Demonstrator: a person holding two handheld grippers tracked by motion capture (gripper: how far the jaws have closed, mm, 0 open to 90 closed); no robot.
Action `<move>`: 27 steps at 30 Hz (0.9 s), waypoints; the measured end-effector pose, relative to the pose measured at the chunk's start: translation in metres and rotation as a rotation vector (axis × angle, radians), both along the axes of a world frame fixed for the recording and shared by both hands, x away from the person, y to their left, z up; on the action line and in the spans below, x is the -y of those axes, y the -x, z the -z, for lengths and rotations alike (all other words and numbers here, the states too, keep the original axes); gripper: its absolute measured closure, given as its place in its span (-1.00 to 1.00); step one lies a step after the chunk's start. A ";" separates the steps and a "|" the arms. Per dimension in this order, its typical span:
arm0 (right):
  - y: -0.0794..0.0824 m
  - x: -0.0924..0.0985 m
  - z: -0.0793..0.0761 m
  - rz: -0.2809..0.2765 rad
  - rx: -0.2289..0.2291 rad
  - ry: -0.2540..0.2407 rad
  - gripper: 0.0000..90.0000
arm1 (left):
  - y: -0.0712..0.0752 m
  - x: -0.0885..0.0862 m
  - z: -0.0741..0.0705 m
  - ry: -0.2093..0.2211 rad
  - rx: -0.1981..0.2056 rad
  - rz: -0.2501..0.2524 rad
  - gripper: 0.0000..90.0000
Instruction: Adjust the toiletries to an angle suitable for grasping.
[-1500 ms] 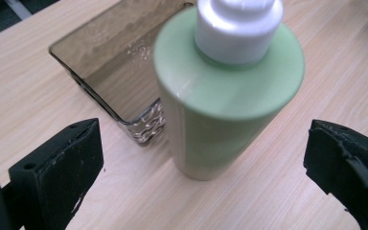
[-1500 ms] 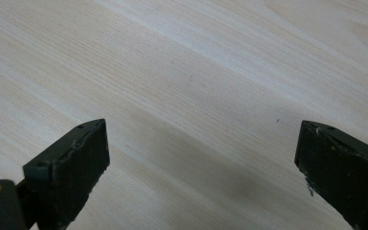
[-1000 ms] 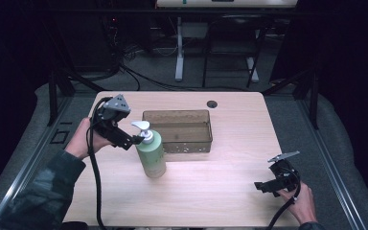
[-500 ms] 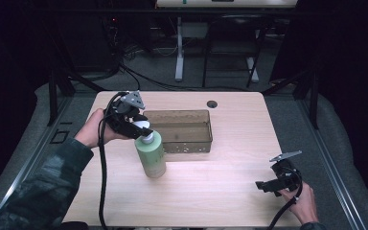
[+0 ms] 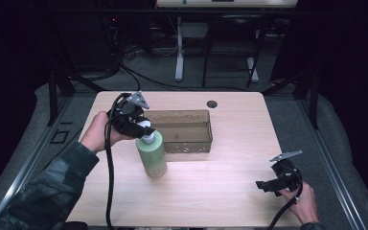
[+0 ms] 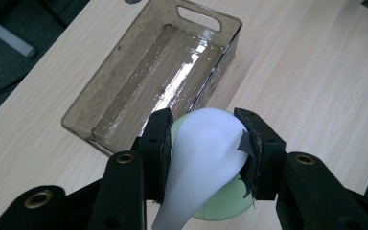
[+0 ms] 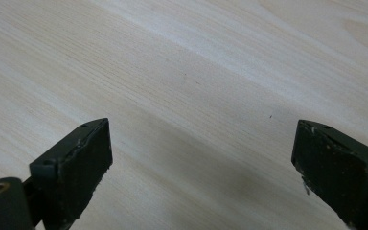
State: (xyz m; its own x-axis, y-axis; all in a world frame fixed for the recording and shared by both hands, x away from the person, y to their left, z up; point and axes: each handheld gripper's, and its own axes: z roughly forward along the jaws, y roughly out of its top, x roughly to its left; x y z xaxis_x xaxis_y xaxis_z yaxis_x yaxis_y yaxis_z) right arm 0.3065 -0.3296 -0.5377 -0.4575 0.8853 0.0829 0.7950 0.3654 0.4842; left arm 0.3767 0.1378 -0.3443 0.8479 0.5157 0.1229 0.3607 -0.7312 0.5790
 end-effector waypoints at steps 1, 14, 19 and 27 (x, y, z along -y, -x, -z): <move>-0.001 -0.001 0.001 0.007 -0.010 -0.009 -0.86 | -0.001 0.001 0.000 0.011 -0.006 -0.023 0.32; -0.001 -0.003 -0.001 -0.010 -0.003 -0.028 -0.89 | -0.005 0.004 -0.003 -0.011 -0.046 0.028 0.36; 0.000 -0.001 -0.004 -0.016 0.008 -0.050 -0.91 | -0.006 0.006 -0.004 -0.034 -0.052 0.053 0.38; -0.001 0.001 -0.002 -0.014 0.001 -0.056 -0.91 | -0.006 0.008 -0.005 -0.040 -0.069 0.019 0.38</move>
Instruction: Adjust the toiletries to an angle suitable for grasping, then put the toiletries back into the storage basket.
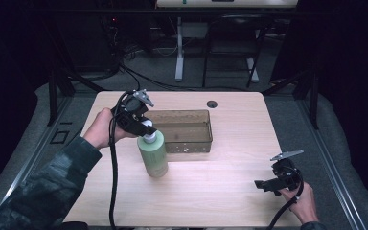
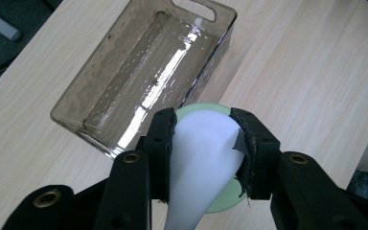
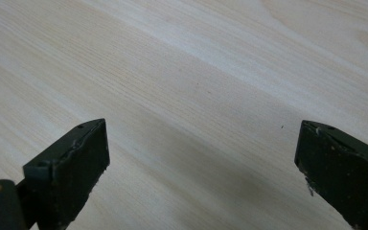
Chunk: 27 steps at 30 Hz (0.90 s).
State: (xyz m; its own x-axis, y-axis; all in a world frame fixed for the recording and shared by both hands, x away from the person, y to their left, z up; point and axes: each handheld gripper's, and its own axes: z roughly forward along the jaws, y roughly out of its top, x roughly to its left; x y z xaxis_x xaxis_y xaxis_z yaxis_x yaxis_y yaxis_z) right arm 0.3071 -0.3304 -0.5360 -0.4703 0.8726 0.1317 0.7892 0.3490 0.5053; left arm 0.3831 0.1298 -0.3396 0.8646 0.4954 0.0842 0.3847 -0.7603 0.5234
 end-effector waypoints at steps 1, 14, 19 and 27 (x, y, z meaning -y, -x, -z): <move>0.000 0.000 0.000 0.003 -0.001 0.002 -0.91 | 0.000 0.000 0.000 -0.003 -0.004 0.000 0.38; 0.001 0.000 0.000 0.003 -0.004 0.011 -0.91 | -0.002 0.002 -0.003 -0.052 -0.023 0.029 0.39; 0.002 0.000 -0.004 -0.002 0.009 0.019 -0.90 | -0.004 0.006 -0.004 -0.070 -0.027 0.034 0.39; 0.000 -0.002 -0.002 -0.009 0.003 0.029 -0.90 | -0.004 0.010 -0.008 -0.109 -0.031 0.047 0.39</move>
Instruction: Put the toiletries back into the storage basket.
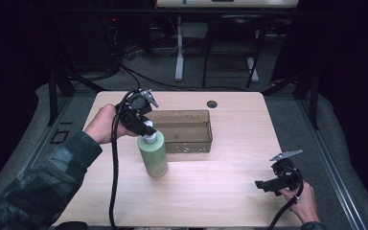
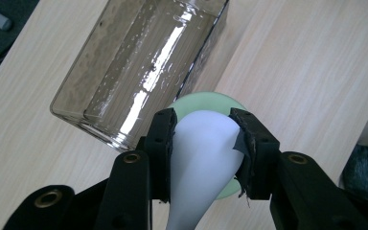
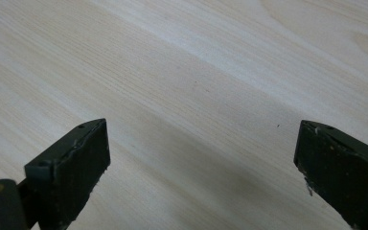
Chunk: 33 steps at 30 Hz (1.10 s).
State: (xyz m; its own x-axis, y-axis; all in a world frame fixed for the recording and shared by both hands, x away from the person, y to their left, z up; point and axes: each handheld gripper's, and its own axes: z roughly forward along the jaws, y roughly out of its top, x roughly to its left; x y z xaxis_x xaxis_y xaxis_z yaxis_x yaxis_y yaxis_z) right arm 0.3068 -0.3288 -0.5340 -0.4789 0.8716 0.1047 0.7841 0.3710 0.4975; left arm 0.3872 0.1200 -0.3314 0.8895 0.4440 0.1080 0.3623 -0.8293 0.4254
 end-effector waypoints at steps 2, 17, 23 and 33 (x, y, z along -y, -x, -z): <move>0.000 0.001 0.000 0.000 0.001 -0.005 -0.90 | 0.000 0.001 -0.003 -0.016 0.001 0.006 0.39; -0.001 -0.002 -0.004 -0.013 0.017 0.022 -0.91 | 0.007 0.013 -0.035 -0.083 0.000 0.043 0.39; -0.001 -0.003 -0.002 -0.017 0.008 0.028 -0.92 | 0.008 0.013 -0.041 -0.095 0.009 0.041 0.39; 0.001 -0.005 -0.004 -0.013 0.018 0.035 -0.94 | 0.010 0.011 -0.054 -0.094 0.010 0.035 0.39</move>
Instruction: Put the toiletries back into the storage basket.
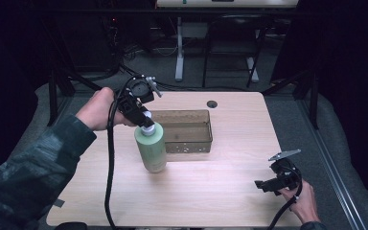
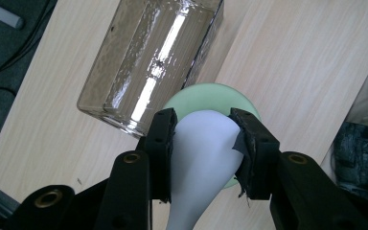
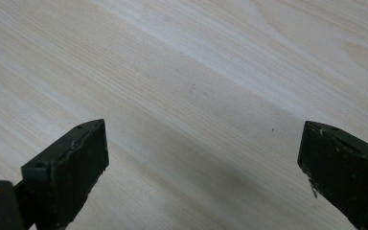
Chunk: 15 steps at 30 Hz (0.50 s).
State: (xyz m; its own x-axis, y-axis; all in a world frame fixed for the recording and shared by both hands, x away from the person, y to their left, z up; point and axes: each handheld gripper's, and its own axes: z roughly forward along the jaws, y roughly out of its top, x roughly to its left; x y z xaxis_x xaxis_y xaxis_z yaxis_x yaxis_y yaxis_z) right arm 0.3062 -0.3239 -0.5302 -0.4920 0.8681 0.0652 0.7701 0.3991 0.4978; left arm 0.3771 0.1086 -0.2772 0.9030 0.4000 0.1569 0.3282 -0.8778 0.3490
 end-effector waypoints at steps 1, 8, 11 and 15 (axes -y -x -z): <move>0.000 0.000 0.001 0.002 -0.001 -0.001 -0.95 | 0.000 0.000 -0.001 -0.005 -0.006 0.001 0.39; -0.002 -0.001 0.001 -0.005 0.003 0.010 -0.96 | 0.002 -0.001 -0.011 -0.025 -0.009 -0.001 0.39; -0.002 -0.002 0.002 -0.005 0.004 0.023 -0.97 | 0.003 -0.003 -0.016 -0.028 -0.005 -0.008 0.39; -0.003 -0.003 0.003 -0.008 0.007 0.048 -0.97 | 0.004 -0.005 -0.022 -0.029 -0.002 -0.010 0.39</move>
State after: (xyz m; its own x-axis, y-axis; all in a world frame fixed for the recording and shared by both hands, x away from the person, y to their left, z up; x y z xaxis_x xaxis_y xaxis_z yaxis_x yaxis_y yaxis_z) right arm 0.3089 -0.3207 -0.5333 -0.4993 0.8662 0.0206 0.7635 0.4286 0.4832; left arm 0.3733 0.1138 -0.2555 0.8993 0.4044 0.1664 0.3380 -0.8842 0.3223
